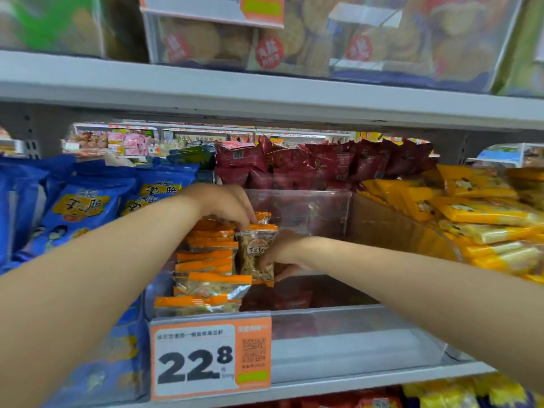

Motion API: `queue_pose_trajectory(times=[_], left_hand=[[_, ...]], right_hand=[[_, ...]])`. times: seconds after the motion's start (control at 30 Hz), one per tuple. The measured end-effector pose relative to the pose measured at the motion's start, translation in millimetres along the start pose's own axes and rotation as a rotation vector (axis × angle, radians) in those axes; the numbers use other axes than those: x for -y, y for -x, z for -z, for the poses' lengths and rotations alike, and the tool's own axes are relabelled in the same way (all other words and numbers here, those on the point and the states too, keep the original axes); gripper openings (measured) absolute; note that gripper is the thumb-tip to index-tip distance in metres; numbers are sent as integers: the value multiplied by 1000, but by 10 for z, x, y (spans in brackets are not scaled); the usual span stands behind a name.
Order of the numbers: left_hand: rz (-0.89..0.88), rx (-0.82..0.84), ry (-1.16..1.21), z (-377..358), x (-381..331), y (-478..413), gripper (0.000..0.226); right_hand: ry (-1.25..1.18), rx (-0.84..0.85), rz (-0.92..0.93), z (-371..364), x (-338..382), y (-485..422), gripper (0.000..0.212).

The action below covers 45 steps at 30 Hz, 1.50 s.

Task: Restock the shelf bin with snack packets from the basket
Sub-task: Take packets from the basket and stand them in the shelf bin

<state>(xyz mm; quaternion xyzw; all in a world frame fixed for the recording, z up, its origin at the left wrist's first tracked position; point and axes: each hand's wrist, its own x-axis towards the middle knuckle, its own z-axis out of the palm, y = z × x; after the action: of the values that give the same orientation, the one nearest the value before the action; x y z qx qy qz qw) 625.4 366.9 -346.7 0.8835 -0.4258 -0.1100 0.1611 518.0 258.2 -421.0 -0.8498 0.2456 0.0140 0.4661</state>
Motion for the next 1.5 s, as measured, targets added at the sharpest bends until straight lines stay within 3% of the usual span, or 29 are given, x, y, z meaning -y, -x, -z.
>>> queue_pose_trajectory(times=[0.07,0.17,0.3,0.43,0.57,0.83,1.13,1.27,1.37,1.5], left_hand=[[-14,17,-51,-11,-16,6,25],[-19,2,-78,-29,-42,17,27],[-29,-54,-128,-41,-53,27,24],[-17,-79,-153,-41,-76,35,22],[-9,-82,-137,-32,-69,60,21],[-2,-74,-136,-25,-98,118,22],[11,-105,-101,-25,-122,188,19],[-10,-145,-66,-35,-146,247,14],[-46,-211,6,-43,-210,340,11],[-108,-334,101,-127,-411,506,6]], right_hand=[[32,-36,25,-29,-13,15,44],[198,-90,55,-85,-7,28,54],[410,-150,157,-170,-25,19,38],[147,-84,183,-130,-103,11,32],[-94,34,155,-66,-155,-13,40],[152,120,189,-52,-158,-18,39],[135,144,133,59,-159,0,52],[205,88,71,160,-175,35,50],[412,20,67,285,-112,118,43],[748,-224,240,469,-1,400,30]])
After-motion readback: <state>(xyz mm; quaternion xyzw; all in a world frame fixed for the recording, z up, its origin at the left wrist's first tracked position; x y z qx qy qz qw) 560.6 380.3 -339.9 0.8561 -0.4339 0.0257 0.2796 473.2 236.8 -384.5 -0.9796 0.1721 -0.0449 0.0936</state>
